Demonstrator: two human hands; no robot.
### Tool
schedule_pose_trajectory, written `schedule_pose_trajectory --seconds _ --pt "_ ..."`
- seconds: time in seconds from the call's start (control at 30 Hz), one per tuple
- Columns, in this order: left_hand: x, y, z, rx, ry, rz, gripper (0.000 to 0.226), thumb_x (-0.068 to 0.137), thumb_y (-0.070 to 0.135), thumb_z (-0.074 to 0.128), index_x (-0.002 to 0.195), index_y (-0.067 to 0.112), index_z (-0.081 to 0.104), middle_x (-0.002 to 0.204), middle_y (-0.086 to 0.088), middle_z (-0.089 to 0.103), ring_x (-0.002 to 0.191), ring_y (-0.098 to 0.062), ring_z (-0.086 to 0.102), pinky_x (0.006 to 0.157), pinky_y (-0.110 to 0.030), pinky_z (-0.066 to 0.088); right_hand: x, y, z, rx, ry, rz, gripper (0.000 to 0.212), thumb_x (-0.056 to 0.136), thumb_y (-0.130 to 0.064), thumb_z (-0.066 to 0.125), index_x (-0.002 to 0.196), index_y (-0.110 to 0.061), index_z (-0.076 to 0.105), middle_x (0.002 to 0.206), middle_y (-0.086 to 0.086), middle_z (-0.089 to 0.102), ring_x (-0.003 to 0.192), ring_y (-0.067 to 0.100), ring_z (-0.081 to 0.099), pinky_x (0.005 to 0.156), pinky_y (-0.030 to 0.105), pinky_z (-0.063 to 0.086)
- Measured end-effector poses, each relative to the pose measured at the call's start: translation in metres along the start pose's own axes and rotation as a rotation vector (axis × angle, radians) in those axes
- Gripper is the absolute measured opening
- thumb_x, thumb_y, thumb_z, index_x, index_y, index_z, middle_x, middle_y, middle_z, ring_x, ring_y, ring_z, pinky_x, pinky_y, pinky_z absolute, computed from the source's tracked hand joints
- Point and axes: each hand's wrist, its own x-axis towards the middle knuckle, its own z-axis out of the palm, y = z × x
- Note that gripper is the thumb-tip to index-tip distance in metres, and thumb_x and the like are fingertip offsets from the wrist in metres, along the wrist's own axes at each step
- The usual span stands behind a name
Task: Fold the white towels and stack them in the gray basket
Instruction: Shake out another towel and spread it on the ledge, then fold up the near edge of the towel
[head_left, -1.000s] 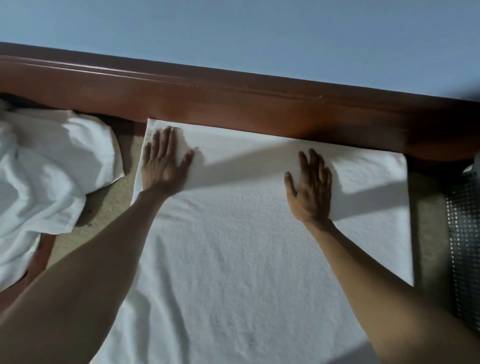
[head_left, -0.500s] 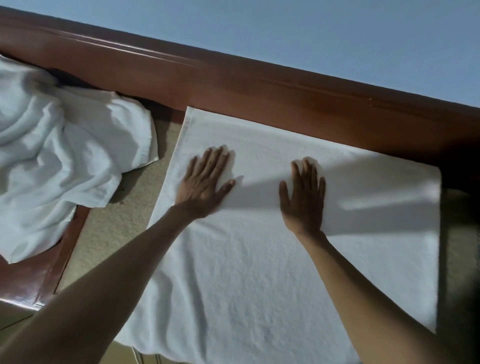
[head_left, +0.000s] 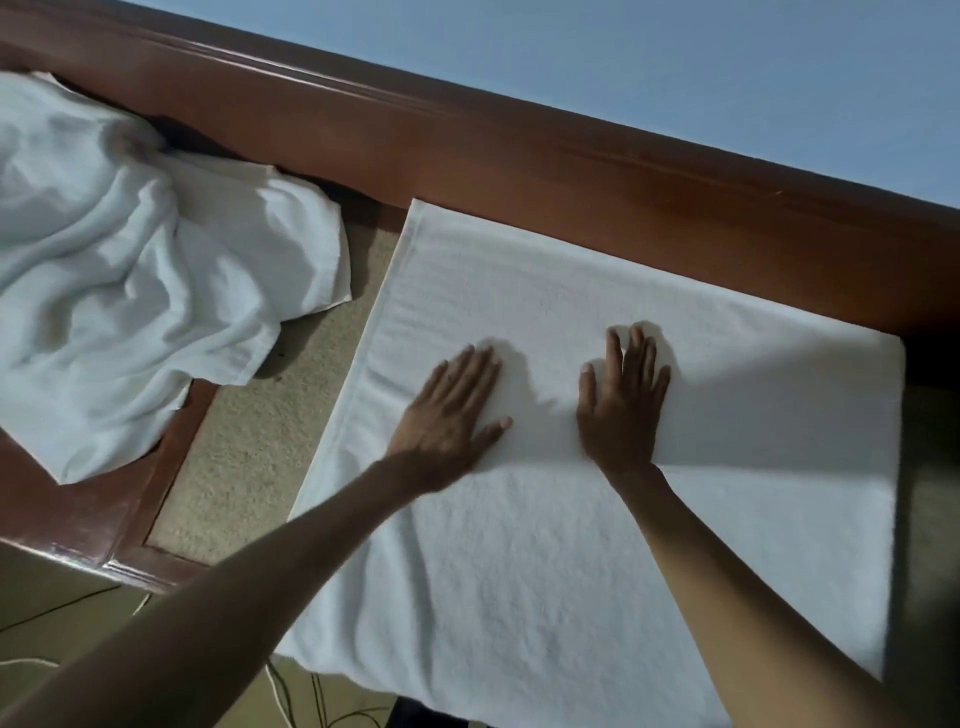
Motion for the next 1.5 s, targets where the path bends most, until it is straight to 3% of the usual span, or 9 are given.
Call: schedule_pose_trajectory --seconds 0.23,0.47,0.67,0.77,0.9,1.07,1.27,1.37,1.5 --pt "0.004 -0.046 -0.012 0.073 0.088 -0.134 0.069 0.107 0.06 0.026 0.164 0.036 -0.004 0.172 0.007 -0.009 0.158 -0.016 -0.012 0.129 -0.048 0.002 -0.008 0.007 -0.004 0.005 -0.017 -0.039 0.052 0.106 -0.036 0.038 0.154 -0.016 0.036 0.166 0.01 0.025 0.154 0.027 0.018 0.124 0.051 0.017" --pt "0.009 -0.054 -0.021 0.069 0.121 -0.301 0.075 0.105 0.064 0.02 0.165 0.024 -0.002 0.173 -0.002 -0.007 0.159 -0.02 -0.009 0.129 -0.048 -0.001 -0.017 0.01 -0.003 0.006 -0.016 -0.039 0.054 0.106 -0.038 0.033 0.154 -0.014 0.035 0.165 0.012 0.026 0.154 0.029 0.02 0.123 0.054 0.019" --pt "-0.07 0.036 0.027 0.008 0.023 -0.072 0.076 0.106 0.064 0.025 0.165 0.026 -0.004 0.172 0.0 -0.01 0.158 -0.017 -0.013 0.129 -0.043 0.001 -0.066 0.01 0.001 0.009 0.05 -0.039 0.054 0.107 -0.036 0.036 0.157 -0.013 0.036 0.165 0.016 0.026 0.154 0.033 0.022 0.123 0.054 0.017" --pt "-0.092 0.037 0.041 0.04 0.029 -0.026 0.074 0.106 0.062 0.028 0.165 0.03 -0.001 0.172 0.004 -0.009 0.158 -0.016 -0.012 0.129 -0.048 0.005 -0.084 0.013 -0.001 -0.003 0.051 -0.059 0.055 0.108 -0.036 0.035 0.158 -0.012 0.034 0.166 0.017 0.025 0.154 0.033 0.021 0.123 0.054 0.017" --pt "-0.092 -0.019 0.02 0.084 0.07 -0.114 0.068 0.105 0.065 0.027 0.163 0.042 -0.002 0.172 0.01 -0.009 0.158 -0.015 -0.011 0.128 -0.049 0.004 -0.102 0.02 -0.008 -0.012 0.041 -0.07 0.055 0.108 -0.036 0.033 0.157 -0.012 0.034 0.166 0.016 0.025 0.155 0.03 0.019 0.124 0.053 0.014" --pt "-0.092 -0.075 -0.009 0.086 0.058 -0.298 0.068 0.104 0.069 0.02 0.162 0.045 -0.004 0.172 0.01 -0.009 0.158 -0.018 -0.012 0.128 -0.047 -0.004 -0.12 0.017 -0.014 -0.025 -0.045 -0.007 0.06 0.106 -0.043 0.023 0.158 -0.014 0.029 0.167 0.014 0.021 0.155 0.03 0.016 0.124 0.055 0.015" --pt "-0.12 0.002 0.014 0.039 0.118 -0.281 0.071 0.106 0.063 0.018 0.165 0.029 -0.003 0.172 0.001 -0.009 0.158 -0.016 -0.012 0.128 -0.043 -0.007 -0.166 -0.008 -0.007 -0.006 -0.001 0.037 0.063 0.104 -0.041 0.031 0.158 -0.009 0.032 0.164 0.02 0.025 0.152 0.038 0.024 0.121 0.062 0.019" --pt "-0.156 0.039 0.043 -0.009 0.027 -0.202 0.072 0.105 0.066 0.016 0.163 0.032 -0.01 0.171 0.004 -0.017 0.156 -0.014 -0.02 0.128 -0.041 -0.01 -0.195 -0.021 -0.001 -0.008 0.017 -0.014 0.063 0.105 -0.042 0.034 0.158 -0.009 0.032 0.164 0.021 0.025 0.152 0.038 0.024 0.122 0.062 0.017" --pt "-0.179 0.015 0.052 0.007 0.028 -0.174 0.066 0.107 0.063 0.02 0.161 0.041 -0.011 0.17 0.009 -0.018 0.156 -0.014 -0.021 0.128 -0.048 -0.005 -0.214 -0.02 -0.002 -0.017 0.046 -0.062 0.062 0.106 -0.044 0.035 0.159 -0.012 0.03 0.166 0.017 0.022 0.155 0.034 0.019 0.124 0.059 0.014"
